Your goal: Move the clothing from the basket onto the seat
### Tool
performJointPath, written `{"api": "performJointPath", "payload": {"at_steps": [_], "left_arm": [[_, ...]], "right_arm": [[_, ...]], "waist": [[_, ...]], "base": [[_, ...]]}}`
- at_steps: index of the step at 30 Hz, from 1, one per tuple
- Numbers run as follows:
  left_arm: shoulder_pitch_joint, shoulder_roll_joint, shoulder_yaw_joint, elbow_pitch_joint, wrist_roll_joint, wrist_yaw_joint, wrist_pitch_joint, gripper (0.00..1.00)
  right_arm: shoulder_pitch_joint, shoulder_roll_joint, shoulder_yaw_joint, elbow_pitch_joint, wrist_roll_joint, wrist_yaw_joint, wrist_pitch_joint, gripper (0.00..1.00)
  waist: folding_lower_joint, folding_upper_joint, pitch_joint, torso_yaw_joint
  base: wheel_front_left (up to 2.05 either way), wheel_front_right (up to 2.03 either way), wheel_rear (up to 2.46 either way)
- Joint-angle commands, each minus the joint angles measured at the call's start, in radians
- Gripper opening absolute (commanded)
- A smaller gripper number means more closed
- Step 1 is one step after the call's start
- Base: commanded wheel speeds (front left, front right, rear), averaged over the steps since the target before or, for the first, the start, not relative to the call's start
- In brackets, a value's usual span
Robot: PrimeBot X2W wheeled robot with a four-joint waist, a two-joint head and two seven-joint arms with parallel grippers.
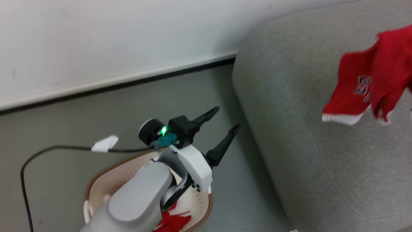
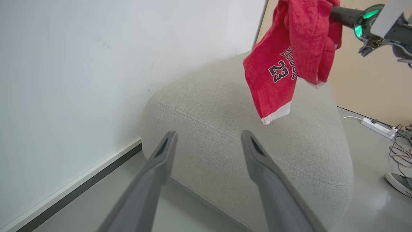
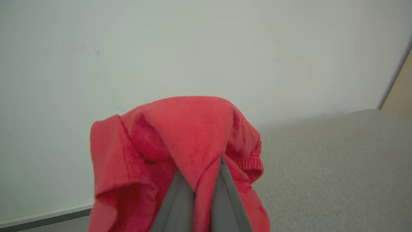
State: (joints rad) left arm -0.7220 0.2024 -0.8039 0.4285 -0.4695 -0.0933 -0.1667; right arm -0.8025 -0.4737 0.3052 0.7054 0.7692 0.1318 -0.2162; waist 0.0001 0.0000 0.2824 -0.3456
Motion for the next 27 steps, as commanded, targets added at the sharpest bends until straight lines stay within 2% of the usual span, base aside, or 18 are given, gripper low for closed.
{"api": "performJointPath", "payload": {"at_steps": [1, 11, 17, 24, 26, 27], "left_arm": [[-0.022, 0.015, 0.0, -0.015, 0.01, -0.001, 0.009, 1.0], [-0.078, 0.051, 0.001, -0.095, 0.034, 0.012, 0.044, 1.0], [-0.08, 0.064, 0.008, -0.103, 0.03, 0.021, 0.035, 1.0], [-0.066, 0.072, 0.012, -0.103, 0.019, 0.029, 0.025, 1.0], [-0.063, 0.074, 0.011, -0.099, 0.015, 0.029, 0.021, 1.0], [-0.061, 0.076, 0.011, -0.096, 0.014, 0.03, 0.02, 1.0]], "right_arm": [[-0.038, -0.015, -0.003, 0.027, 0.021, -0.002, -0.011, 0.0], [-0.15, -0.07, 0.037, 0.181, 0.077, -0.002, -0.017, 0.0], [-0.163, -0.093, 0.065, 0.269, 0.099, -0.002, -0.002, 0.0], [-0.18, -0.121, 0.11, 0.374, 0.126, -0.002, 0.105, 0.02], [-0.18, -0.119, 0.126, 0.376, 0.14, -0.002, 0.147, 0.72], [-0.177, -0.123, 0.133, 0.376, 0.146, -0.002, 0.169, 1.0]], "waist": [[-0.0001, 0.0, 0.087, 0.068], [-0.0001, 0.0, 0.25, 0.143], [-0.0001, 0.0, 0.277, 0.162], [-0.0001, 0.0, 0.288, 0.174], [-0.0001, 0.0, 0.285, 0.175], [-0.0001, 0.0, 0.283, 0.174]], "base": [[0.0, 0.0, 0.0], [0.0, 0.0, 0.0], [0.0, 0.0, 0.0], [0.0, 0.0, 0.0], [0.0, 0.0, 0.0], [0.0, 0.0, 0.0]]}}
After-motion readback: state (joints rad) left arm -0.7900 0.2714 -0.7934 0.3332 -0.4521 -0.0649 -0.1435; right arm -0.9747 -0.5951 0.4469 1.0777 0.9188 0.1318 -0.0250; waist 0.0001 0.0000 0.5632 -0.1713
